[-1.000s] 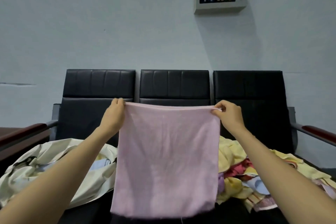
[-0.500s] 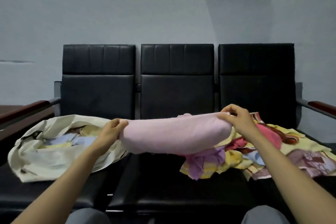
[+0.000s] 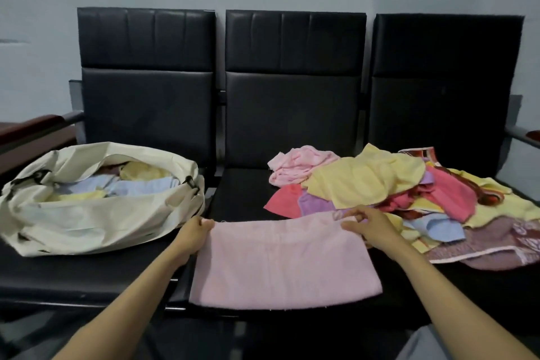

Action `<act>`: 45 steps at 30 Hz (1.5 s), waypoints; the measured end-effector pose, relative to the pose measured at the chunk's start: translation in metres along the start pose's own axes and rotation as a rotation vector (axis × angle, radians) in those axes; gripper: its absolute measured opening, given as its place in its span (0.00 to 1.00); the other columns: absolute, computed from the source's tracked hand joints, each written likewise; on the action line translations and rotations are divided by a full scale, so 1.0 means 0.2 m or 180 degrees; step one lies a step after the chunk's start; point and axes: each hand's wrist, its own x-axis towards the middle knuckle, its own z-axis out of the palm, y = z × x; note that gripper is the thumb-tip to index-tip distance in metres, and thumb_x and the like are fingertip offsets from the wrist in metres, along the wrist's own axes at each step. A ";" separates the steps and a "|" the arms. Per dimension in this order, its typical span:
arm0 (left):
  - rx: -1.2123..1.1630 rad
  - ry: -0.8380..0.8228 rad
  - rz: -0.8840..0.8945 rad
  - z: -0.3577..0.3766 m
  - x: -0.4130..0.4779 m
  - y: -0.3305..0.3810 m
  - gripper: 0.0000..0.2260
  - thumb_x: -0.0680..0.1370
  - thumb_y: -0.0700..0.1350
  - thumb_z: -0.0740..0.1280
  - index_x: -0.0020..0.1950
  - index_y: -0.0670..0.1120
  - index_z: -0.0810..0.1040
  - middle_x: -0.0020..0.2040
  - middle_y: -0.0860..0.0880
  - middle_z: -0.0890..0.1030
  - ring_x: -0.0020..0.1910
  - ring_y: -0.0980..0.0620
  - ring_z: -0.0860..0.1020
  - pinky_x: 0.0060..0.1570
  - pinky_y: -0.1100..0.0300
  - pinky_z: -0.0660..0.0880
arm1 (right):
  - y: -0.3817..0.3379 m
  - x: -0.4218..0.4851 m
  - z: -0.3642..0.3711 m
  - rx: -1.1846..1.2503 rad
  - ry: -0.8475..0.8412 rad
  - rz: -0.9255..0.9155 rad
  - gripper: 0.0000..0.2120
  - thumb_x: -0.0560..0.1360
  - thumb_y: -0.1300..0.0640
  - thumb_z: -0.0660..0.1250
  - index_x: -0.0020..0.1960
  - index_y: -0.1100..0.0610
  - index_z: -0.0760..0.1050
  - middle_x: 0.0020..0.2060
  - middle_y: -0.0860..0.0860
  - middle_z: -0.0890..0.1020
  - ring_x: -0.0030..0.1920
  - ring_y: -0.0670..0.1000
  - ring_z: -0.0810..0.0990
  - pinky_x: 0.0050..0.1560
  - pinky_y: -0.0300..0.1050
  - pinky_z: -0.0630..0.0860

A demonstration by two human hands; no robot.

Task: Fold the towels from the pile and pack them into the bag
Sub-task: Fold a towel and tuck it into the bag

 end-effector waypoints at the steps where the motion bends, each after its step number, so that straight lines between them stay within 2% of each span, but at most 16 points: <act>1: 0.0001 0.0080 0.0000 0.01 0.01 0.02 0.09 0.80 0.43 0.60 0.40 0.45 0.69 0.35 0.45 0.70 0.34 0.51 0.68 0.34 0.57 0.63 | -0.02 0.03 0.00 -0.0059 0.0115 -0.0069 0.05 0.71 0.64 0.73 0.44 0.59 0.78 0.34 0.50 0.77 0.35 0.46 0.74 0.31 0.33 0.69; 5: -0.0217 0.0406 0.0027 0.00 0.11 0.06 0.07 0.80 0.40 0.59 0.43 0.46 0.72 0.34 0.47 0.71 0.35 0.50 0.70 0.35 0.61 0.65 | -0.06 0.14 0.02 -0.0173 0.0372 -0.0176 0.06 0.71 0.61 0.74 0.44 0.59 0.77 0.36 0.49 0.76 0.37 0.47 0.72 0.37 0.35 0.68; 7: -0.0179 0.0431 0.0023 0.01 0.17 0.05 0.07 0.80 0.41 0.59 0.46 0.40 0.75 0.38 0.45 0.74 0.40 0.46 0.73 0.36 0.59 0.65 | -0.05 0.19 0.05 -0.0229 0.0440 -0.0150 0.07 0.71 0.60 0.74 0.44 0.58 0.77 0.36 0.48 0.75 0.37 0.46 0.72 0.37 0.33 0.67; 12: 0.0306 0.0480 0.0094 0.11 0.26 -0.01 0.11 0.77 0.41 0.61 0.35 0.45 0.64 0.34 0.48 0.71 0.37 0.41 0.73 0.36 0.54 0.65 | 0.02 0.28 0.13 -0.0386 0.0592 -0.0030 0.07 0.70 0.60 0.74 0.44 0.58 0.76 0.35 0.49 0.74 0.37 0.49 0.72 0.34 0.29 0.66; 15: 0.1268 0.0728 0.0417 0.16 0.23 -0.01 0.04 0.73 0.39 0.66 0.44 0.44 0.70 0.41 0.47 0.74 0.43 0.40 0.74 0.39 0.52 0.68 | 0.05 0.30 0.14 -0.0577 0.0487 -0.0008 0.09 0.70 0.59 0.75 0.45 0.58 0.75 0.34 0.47 0.74 0.37 0.48 0.73 0.36 0.33 0.66; 17: 0.2097 0.0527 0.0638 0.23 0.23 0.00 0.14 0.62 0.35 0.76 0.44 0.41 0.76 0.41 0.43 0.76 0.40 0.39 0.75 0.37 0.50 0.72 | 0.06 0.30 0.13 -0.0773 0.0245 -0.0013 0.11 0.70 0.60 0.74 0.48 0.57 0.74 0.35 0.47 0.75 0.36 0.46 0.73 0.35 0.34 0.66; 19: 0.2426 0.0489 0.1073 0.31 0.22 0.04 0.16 0.55 0.36 0.78 0.38 0.44 0.78 0.37 0.44 0.75 0.35 0.42 0.74 0.31 0.54 0.71 | 0.07 0.30 0.13 -0.0921 0.0126 -0.0041 0.11 0.71 0.62 0.73 0.49 0.57 0.73 0.35 0.48 0.74 0.37 0.49 0.73 0.36 0.35 0.67; 22: 0.2444 0.0143 0.1987 0.50 0.10 0.17 0.03 0.74 0.41 0.68 0.46 0.43 0.77 0.46 0.45 0.74 0.44 0.42 0.75 0.38 0.52 0.69 | 0.04 0.27 0.12 -0.1033 0.0148 -0.0270 0.08 0.71 0.63 0.71 0.45 0.56 0.73 0.35 0.48 0.75 0.39 0.51 0.74 0.38 0.40 0.67; 23: 0.2532 -0.0125 0.2034 0.58 0.05 0.19 0.05 0.79 0.43 0.61 0.51 0.42 0.75 0.50 0.45 0.73 0.48 0.42 0.75 0.41 0.51 0.68 | 0.03 0.25 0.12 -0.1103 0.0060 -0.0432 0.08 0.72 0.64 0.71 0.43 0.55 0.72 0.34 0.46 0.75 0.38 0.50 0.73 0.38 0.39 0.67; 26: 0.2758 -0.0577 0.2334 0.77 -0.03 0.23 0.06 0.81 0.42 0.57 0.56 0.42 0.69 0.53 0.44 0.71 0.49 0.41 0.74 0.38 0.50 0.66 | -0.01 0.19 0.10 -0.1506 -0.0804 -0.0691 0.09 0.72 0.60 0.71 0.40 0.49 0.73 0.37 0.45 0.77 0.38 0.46 0.74 0.39 0.36 0.67; 29: 0.1980 -0.0572 0.2106 0.86 -0.02 0.30 0.10 0.83 0.46 0.54 0.54 0.42 0.72 0.52 0.45 0.73 0.49 0.42 0.75 0.41 0.52 0.66 | -0.05 0.12 0.06 -0.1703 -0.1950 -0.0424 0.05 0.73 0.59 0.71 0.47 0.52 0.80 0.42 0.43 0.81 0.40 0.35 0.76 0.42 0.29 0.70; 31: 0.1490 -0.0702 0.1891 0.88 -0.03 0.35 0.13 0.83 0.47 0.54 0.51 0.42 0.75 0.48 0.45 0.74 0.49 0.44 0.74 0.46 0.52 0.69 | -0.08 0.11 0.02 -0.1181 -0.2163 -0.0207 0.08 0.74 0.62 0.70 0.52 0.57 0.81 0.45 0.45 0.83 0.42 0.34 0.78 0.46 0.29 0.72; 34: 0.0904 -0.0809 0.1488 0.92 -0.03 0.37 0.16 0.82 0.52 0.56 0.39 0.44 0.72 0.40 0.48 0.74 0.41 0.48 0.73 0.42 0.54 0.68 | -0.08 0.15 -0.04 -0.0473 -0.1114 -0.0163 0.05 0.76 0.64 0.68 0.48 0.57 0.81 0.38 0.47 0.83 0.37 0.39 0.79 0.38 0.29 0.73; 37: 0.0521 -0.0770 0.1113 0.95 -0.01 0.38 0.18 0.79 0.53 0.62 0.34 0.45 0.66 0.33 0.50 0.71 0.33 0.53 0.68 0.35 0.58 0.65 | 0.04 0.25 -0.05 -0.1040 -0.0021 -0.0360 0.10 0.77 0.67 0.62 0.52 0.57 0.80 0.47 0.50 0.81 0.48 0.47 0.79 0.43 0.31 0.70; 40: 0.0562 -0.0730 0.0951 0.96 0.02 0.38 0.14 0.78 0.51 0.65 0.36 0.46 0.68 0.33 0.53 0.72 0.33 0.55 0.69 0.33 0.62 0.64 | 0.12 0.30 0.00 -0.1471 -0.0303 -0.0611 0.16 0.78 0.69 0.58 0.60 0.61 0.78 0.57 0.53 0.80 0.59 0.51 0.76 0.52 0.32 0.65; 45: 0.0796 -0.0600 0.0905 0.99 0.02 0.39 0.13 0.77 0.53 0.65 0.37 0.50 0.65 0.35 0.55 0.72 0.36 0.53 0.71 0.32 0.61 0.63 | 0.14 0.31 0.08 -0.1801 -0.0747 -0.0588 0.14 0.73 0.64 0.62 0.55 0.52 0.77 0.52 0.48 0.81 0.54 0.50 0.78 0.56 0.45 0.72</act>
